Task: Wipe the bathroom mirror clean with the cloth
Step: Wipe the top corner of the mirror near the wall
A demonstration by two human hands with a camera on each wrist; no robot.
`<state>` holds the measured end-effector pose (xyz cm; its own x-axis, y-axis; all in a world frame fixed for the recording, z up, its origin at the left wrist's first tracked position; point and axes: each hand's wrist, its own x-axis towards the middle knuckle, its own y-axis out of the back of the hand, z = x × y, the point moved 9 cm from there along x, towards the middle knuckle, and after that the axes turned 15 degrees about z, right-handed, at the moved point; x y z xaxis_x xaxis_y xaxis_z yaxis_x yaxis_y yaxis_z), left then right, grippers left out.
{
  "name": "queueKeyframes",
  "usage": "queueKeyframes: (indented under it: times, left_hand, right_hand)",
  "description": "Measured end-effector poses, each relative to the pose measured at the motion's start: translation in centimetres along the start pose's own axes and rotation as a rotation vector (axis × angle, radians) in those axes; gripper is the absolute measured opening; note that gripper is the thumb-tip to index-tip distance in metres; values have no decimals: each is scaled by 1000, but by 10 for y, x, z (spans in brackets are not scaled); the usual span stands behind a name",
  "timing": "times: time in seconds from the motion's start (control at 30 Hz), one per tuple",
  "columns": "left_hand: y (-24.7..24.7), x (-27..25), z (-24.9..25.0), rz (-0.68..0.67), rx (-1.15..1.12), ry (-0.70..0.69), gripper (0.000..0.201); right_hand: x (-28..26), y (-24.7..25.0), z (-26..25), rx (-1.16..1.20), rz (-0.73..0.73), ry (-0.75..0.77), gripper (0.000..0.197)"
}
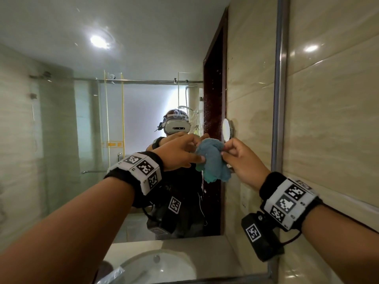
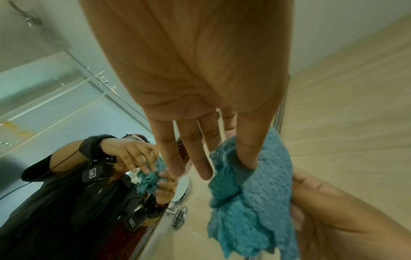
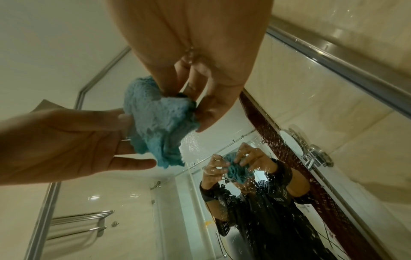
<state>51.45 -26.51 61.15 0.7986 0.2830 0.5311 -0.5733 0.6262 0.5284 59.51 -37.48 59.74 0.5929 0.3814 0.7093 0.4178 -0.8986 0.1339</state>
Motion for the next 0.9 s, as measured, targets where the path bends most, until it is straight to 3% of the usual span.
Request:
queueKeyframes:
  times: [0.13,0.3,0.43,0.5,0.7,0.8,0.9]
  left_hand:
    - [2,-1,-5,-6,29,11,40]
    - [10,-1,-8,41,187,-74,39]
    - [19,2,-11,111,249,-105,39]
    - [18,5,-13,121,269,-100,39]
    - [14,5,-13,139,293,-127,21]
    - [17,3,-20,99,182,-70,25]
    - [20,0,-27,80,78,-32,33]
  right_hand:
    - [-1,0,-7,7,3,44,14]
    - [0,5,-18,-21,46,93,25]
    - [-4,-6,-10,-127,-102,13,34]
    - [-7,-13,-10,-82,-155,-36,29]
    - [-5,-15,-11,-36,-128,-88,10]
    - [0,-5,-5,-60,-66,-104,5]
    - [4,8,-5,-161,14,-20,8]
